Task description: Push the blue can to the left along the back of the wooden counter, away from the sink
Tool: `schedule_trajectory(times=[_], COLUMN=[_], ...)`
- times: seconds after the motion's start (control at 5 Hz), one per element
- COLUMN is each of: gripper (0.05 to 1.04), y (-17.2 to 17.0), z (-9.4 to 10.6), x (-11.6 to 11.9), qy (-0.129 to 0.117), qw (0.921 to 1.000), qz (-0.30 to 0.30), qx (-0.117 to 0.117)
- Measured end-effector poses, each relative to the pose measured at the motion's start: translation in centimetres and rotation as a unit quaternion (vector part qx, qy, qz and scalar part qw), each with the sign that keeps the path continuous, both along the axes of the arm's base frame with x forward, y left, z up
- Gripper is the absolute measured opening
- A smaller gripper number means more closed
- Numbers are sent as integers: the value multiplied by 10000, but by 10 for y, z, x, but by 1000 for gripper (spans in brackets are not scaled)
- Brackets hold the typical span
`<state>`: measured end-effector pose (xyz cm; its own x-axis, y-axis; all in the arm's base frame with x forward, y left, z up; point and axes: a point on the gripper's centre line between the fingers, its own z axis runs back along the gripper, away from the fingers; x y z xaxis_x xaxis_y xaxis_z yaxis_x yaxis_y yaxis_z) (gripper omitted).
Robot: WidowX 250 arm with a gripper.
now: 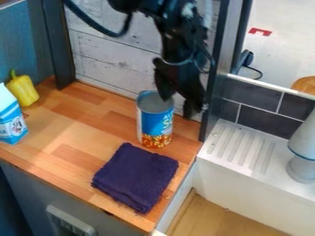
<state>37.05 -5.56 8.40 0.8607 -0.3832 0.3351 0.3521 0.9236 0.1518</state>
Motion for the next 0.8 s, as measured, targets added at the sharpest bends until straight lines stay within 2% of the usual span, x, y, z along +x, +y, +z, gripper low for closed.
schedule_trajectory(times=[0.2, 0.4, 0.6, 0.8], gripper=[1001, 1001, 1001, 1001], y=[-18, -24, -27, -28], z=[-14, -21, -34, -36], x=[12, 23, 24, 25], qy=[84, 78, 181, 167], qw=[9998, 9997, 9994, 9992], qz=[-125, -131, -55, 2], qx=[-125, -203, -297, -353])
